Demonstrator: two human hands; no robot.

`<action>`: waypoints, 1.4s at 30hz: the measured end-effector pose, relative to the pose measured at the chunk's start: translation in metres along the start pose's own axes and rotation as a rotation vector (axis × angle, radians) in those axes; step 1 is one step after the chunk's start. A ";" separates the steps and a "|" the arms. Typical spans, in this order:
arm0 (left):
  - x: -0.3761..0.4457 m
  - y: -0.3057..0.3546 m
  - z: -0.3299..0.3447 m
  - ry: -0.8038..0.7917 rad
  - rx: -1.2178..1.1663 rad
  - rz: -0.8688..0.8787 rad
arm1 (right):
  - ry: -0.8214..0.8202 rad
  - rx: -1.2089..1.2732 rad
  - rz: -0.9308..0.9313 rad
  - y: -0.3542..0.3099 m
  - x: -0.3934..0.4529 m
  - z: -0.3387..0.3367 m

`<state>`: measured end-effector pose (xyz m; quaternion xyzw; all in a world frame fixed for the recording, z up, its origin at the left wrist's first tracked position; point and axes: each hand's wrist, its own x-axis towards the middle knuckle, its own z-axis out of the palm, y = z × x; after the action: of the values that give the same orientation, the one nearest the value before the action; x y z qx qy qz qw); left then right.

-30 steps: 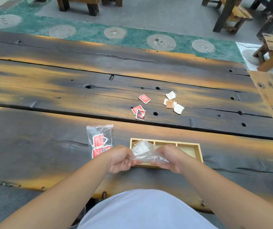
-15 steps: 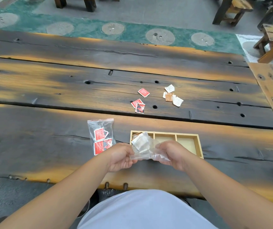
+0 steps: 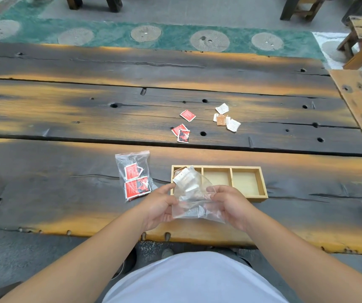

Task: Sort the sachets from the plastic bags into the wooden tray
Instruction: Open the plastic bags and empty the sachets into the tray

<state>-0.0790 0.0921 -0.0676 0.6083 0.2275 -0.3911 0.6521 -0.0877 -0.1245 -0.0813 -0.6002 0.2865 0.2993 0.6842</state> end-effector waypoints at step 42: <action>0.060 0.061 0.138 0.097 -0.410 0.105 | -0.149 0.066 -0.104 0.018 -0.033 -0.135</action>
<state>-0.0203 -0.0587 -0.0550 0.4920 0.3015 -0.2724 0.7700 -0.1274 -0.2591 -0.0836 -0.5676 0.2132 0.2977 0.7374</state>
